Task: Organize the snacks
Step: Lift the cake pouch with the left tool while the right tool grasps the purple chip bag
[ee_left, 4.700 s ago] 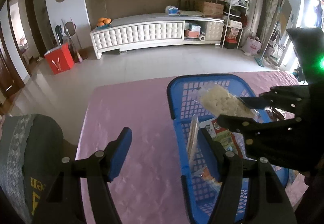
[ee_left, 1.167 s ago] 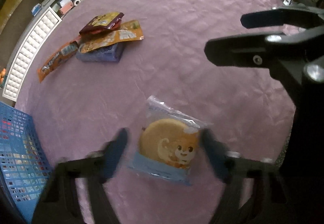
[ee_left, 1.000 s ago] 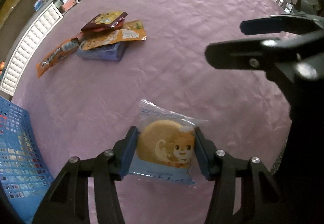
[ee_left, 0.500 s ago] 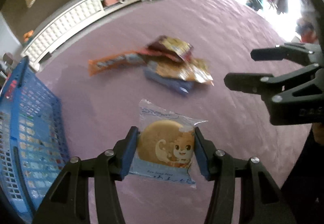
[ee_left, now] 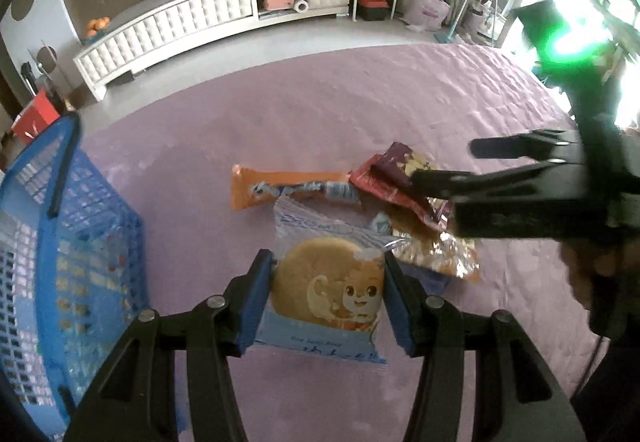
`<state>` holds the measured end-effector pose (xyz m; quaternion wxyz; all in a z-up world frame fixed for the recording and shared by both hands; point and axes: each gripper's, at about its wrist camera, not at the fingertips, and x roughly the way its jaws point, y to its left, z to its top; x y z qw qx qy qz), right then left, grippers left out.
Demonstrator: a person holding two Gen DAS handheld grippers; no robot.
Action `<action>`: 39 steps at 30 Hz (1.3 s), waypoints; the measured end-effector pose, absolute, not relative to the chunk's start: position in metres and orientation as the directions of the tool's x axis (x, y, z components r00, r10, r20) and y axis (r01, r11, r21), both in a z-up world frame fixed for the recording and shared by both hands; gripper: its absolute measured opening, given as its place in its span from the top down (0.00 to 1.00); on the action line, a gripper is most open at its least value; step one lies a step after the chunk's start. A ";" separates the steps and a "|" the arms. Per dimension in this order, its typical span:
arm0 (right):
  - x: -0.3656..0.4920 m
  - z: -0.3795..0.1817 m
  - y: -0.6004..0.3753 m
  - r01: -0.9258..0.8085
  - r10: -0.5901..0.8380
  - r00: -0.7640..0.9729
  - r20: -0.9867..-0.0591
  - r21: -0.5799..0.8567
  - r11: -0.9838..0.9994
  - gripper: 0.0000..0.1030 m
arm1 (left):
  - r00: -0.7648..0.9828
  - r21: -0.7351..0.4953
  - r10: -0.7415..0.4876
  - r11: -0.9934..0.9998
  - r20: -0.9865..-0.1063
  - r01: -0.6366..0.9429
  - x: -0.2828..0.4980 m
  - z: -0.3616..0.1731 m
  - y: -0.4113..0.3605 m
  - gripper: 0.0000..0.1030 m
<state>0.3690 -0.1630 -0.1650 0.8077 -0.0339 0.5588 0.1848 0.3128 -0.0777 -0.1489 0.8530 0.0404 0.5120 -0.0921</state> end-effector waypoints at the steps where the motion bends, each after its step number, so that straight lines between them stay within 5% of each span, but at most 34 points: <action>1: 0.373 -0.169 -0.162 -0.336 0.264 0.291 -0.920 0.160 0.928 0.17 | 0.456 -0.024 -0.114 0.980 -0.882 0.197 0.315 -0.151 -0.078 0.51; 7: 0.378 -0.182 -0.156 -0.378 0.265 0.263 -0.928 0.154 0.913 0.25 | 0.438 -0.028 -0.105 0.984 -0.893 0.178 0.329 -0.161 -0.075 0.51; 11: 0.373 -0.182 -0.158 -0.400 0.245 0.287 -0.926 0.116 0.909 0.48 | 0.432 -0.027 -0.094 0.987 -0.897 0.161 0.331 -0.165 -0.073 0.51; 19: 0.345 -0.158 -0.166 -0.389 0.273 0.294 -0.916 0.147 0.910 0.48 | 0.459 -0.039 -0.126 0.980 -0.879 0.195 0.314 -0.149 -0.078 0.51; 39: 0.230 0.009 -0.112 -0.499 0.387 0.503 -0.773 0.105 0.860 0.48 | 0.672 0.018 -0.091 0.988 -0.735 0.154 0.211 -0.015 -0.007 0.51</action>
